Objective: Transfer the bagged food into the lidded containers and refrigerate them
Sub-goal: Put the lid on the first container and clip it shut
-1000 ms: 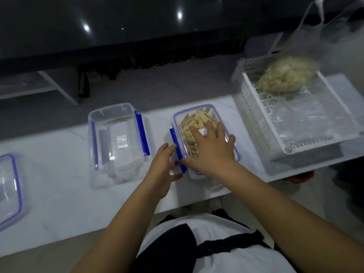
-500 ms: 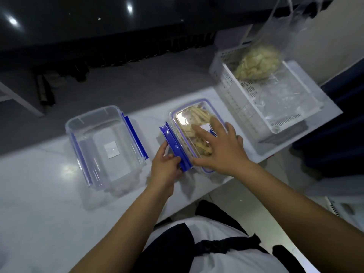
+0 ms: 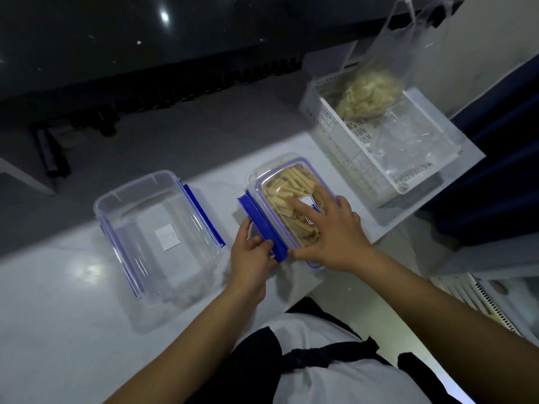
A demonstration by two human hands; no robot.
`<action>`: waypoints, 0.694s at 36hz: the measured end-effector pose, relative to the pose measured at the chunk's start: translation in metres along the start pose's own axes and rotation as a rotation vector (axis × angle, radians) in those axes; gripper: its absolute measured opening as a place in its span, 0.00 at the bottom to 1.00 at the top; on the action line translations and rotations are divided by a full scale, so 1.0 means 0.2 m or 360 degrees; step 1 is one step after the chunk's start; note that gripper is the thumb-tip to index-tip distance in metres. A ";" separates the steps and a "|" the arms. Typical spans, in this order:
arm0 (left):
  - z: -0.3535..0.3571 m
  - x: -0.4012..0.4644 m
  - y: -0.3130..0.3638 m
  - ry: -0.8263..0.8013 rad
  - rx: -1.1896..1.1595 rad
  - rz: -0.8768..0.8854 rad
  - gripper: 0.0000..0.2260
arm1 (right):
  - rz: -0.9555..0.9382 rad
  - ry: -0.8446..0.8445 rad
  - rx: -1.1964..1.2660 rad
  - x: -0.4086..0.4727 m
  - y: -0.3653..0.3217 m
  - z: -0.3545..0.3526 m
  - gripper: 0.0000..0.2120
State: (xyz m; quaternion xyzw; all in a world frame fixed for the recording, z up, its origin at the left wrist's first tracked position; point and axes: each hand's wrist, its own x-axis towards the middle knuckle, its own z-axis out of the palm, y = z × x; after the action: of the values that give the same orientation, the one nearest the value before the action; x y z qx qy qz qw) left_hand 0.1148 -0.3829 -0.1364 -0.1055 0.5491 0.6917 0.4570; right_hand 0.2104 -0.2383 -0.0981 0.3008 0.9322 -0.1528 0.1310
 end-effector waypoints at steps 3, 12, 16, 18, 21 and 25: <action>-0.01 -0.01 0.00 0.0002 0.0010 -0.0005 0.32 | 0.0029 0.0038 0.0016 0.08 -0.06 -0.02 0.47; -0.01 -0.04 0.01 -0.0073 0.0029 0.0028 0.31 | 0.0113 0.0110 -0.0040 0.13 -0.10 0.02 0.47; -0.02 -0.05 -0.04 -0.0083 0.0044 -0.0042 0.31 | 0.0153 0.0202 -0.0037 0.05 -0.07 0.08 0.47; -0.02 -0.05 -0.05 -0.0117 0.0058 -0.0037 0.31 | 0.0191 0.0229 0.0021 0.04 -0.07 0.08 0.49; -0.02 -0.06 -0.04 -0.0158 0.0078 0.0001 0.30 | 0.0205 0.0296 0.0085 0.05 -0.10 0.05 0.50; -0.02 -0.07 -0.03 -0.0141 0.0077 0.0011 0.30 | 0.0169 0.0371 0.0128 0.07 -0.12 0.00 0.51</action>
State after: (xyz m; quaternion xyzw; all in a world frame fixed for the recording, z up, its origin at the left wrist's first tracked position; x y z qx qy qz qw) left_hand 0.1260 -0.3931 -0.1321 -0.0618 0.5453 0.6838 0.4808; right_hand 0.1849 -0.2499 -0.0988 0.3704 0.9170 -0.1468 0.0177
